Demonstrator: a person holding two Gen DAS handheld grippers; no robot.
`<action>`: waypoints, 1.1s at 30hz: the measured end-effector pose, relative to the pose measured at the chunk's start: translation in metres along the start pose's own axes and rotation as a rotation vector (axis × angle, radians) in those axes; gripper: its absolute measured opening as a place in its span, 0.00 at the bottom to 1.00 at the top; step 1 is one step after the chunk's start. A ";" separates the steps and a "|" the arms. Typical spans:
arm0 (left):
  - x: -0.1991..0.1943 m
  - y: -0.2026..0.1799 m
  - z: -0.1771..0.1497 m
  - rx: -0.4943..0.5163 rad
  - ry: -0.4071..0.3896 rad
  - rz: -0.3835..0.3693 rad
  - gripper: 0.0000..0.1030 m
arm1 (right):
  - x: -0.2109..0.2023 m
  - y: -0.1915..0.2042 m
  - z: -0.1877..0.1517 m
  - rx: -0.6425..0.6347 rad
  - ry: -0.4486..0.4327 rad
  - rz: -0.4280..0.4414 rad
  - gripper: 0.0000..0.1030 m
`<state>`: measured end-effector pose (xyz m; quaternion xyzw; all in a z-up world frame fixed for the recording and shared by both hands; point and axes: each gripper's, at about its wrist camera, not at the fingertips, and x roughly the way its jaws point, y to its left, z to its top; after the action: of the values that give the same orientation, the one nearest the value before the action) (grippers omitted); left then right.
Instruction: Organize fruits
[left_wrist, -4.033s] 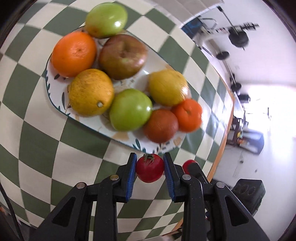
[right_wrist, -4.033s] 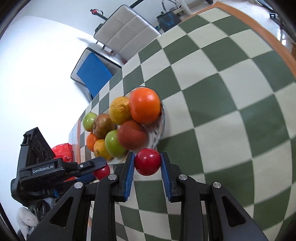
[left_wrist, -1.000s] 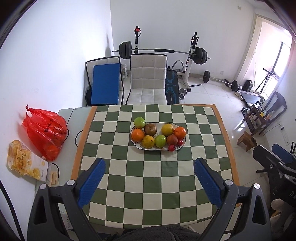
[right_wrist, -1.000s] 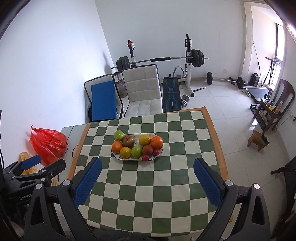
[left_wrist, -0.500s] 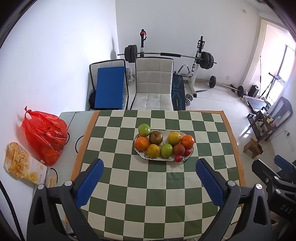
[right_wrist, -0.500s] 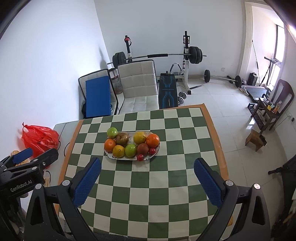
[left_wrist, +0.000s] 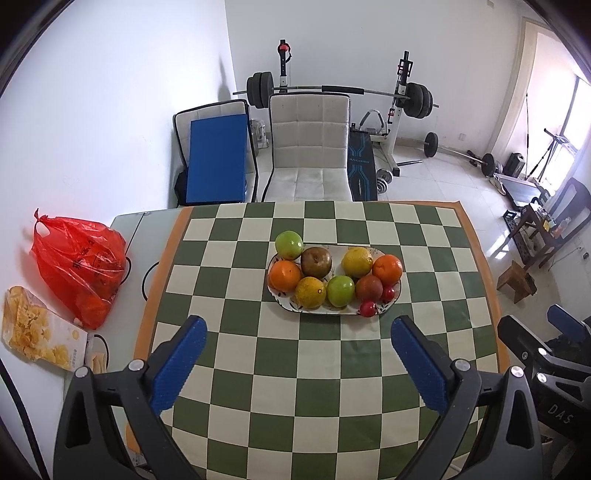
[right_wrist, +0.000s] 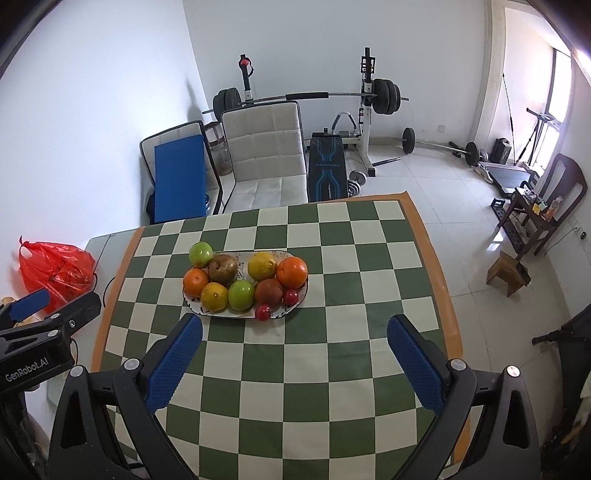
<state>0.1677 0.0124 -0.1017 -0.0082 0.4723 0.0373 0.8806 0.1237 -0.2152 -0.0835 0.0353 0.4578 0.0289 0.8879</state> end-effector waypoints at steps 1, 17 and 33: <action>0.001 0.000 0.000 0.001 0.002 0.000 0.99 | 0.003 0.000 0.000 -0.001 0.005 0.000 0.99; 0.003 -0.001 -0.002 -0.005 -0.005 -0.006 0.99 | 0.006 0.000 0.006 -0.026 -0.009 -0.007 0.99; -0.001 -0.002 -0.002 0.002 -0.015 0.001 0.99 | 0.004 0.002 0.007 -0.033 -0.008 -0.007 0.99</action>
<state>0.1653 0.0106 -0.1020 -0.0069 0.4656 0.0375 0.8842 0.1318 -0.2135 -0.0820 0.0191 0.4539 0.0334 0.8902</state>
